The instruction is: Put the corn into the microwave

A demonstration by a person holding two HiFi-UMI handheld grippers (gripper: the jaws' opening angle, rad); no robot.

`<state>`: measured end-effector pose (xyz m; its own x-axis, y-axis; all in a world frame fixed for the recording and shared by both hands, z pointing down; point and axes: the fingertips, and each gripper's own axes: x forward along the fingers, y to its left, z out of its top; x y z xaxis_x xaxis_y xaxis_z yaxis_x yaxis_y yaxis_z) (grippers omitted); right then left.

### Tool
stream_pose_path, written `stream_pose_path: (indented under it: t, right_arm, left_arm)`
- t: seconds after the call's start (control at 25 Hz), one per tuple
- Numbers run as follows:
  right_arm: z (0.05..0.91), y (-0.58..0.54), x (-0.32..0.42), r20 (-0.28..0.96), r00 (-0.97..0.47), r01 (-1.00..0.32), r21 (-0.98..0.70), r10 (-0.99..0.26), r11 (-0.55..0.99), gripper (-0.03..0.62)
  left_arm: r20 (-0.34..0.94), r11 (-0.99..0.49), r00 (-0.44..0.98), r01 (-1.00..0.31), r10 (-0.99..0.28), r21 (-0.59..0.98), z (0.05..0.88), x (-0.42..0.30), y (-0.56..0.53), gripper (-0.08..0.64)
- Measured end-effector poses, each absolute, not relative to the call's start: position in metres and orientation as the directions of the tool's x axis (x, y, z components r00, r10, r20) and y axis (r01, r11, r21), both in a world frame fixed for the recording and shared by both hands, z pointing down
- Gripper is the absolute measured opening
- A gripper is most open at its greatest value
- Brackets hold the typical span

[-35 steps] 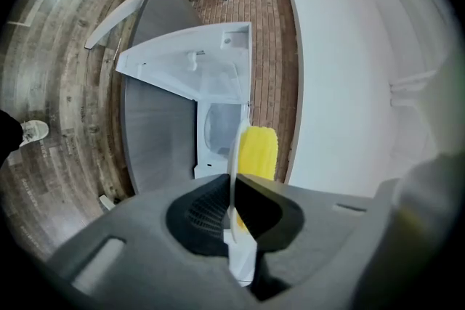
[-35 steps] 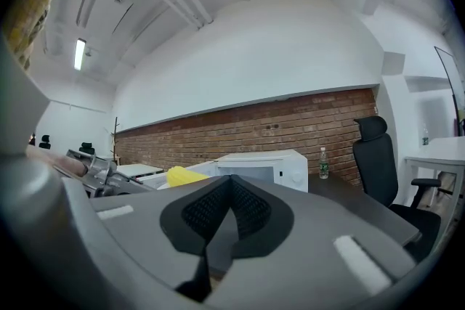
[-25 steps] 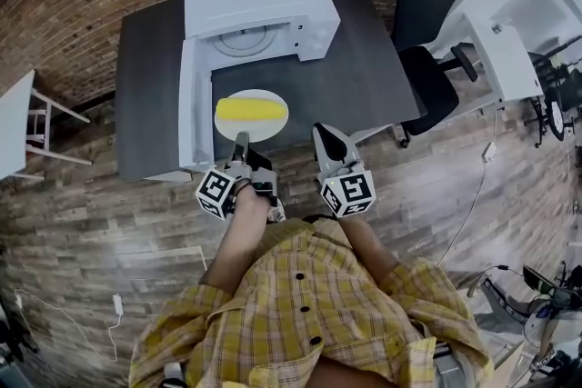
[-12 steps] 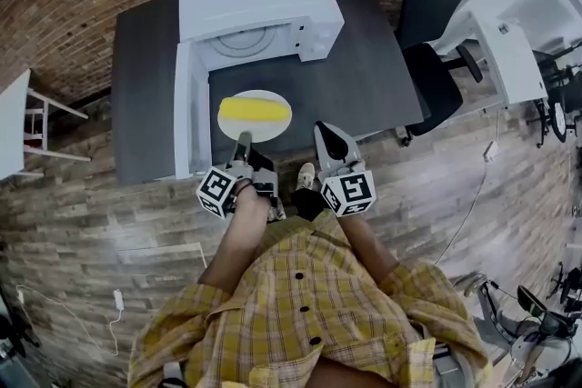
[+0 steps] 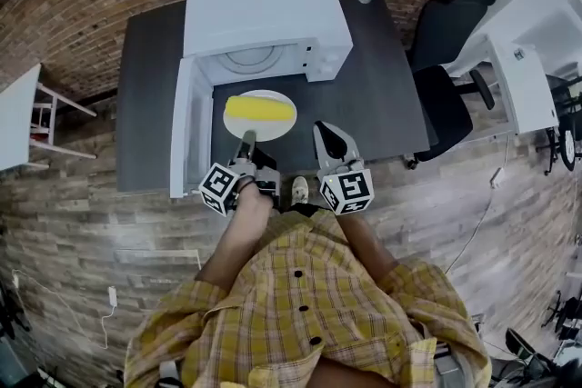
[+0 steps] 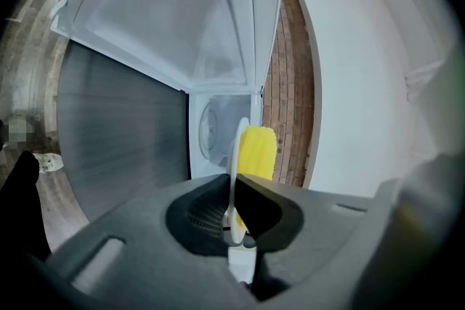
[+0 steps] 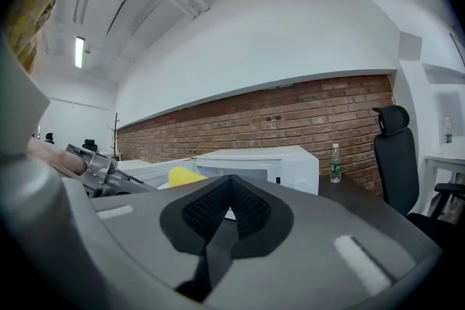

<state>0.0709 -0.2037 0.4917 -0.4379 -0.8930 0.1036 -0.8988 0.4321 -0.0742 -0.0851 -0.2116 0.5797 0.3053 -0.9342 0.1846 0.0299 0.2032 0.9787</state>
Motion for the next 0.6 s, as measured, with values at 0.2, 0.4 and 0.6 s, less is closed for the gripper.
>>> stream_pose_path:
  t: [0.2, 0.4, 0.6]
  right_arm:
    - [0.496, -0.230, 0.071, 0.107, -0.470, -0.883, -0.084, -0.876, 0.463, 0.000]
    - [0.503, -0.249, 0.067, 0.119, -0.507, -0.862, -0.094, -0.854, 0.498, 0.002]
    - [0.509, -0.266, 0.065, 0.124, -0.537, -0.843, -0.106, -0.834, 0.527, 0.003]
  left_arm:
    - [0.195, 0.211, 0.291, 0.022, -0.937, 0.977, 0.584, -0.079, -0.231, 0.020]
    - [0.200, 0.212, 0.276, 0.017, -0.940, 0.977, 0.588, -0.076, -0.249, 0.021]
    - [0.212, 0.228, 0.260, 0.032, -0.942, 0.973, 0.595, -0.075, -0.265, 0.021]
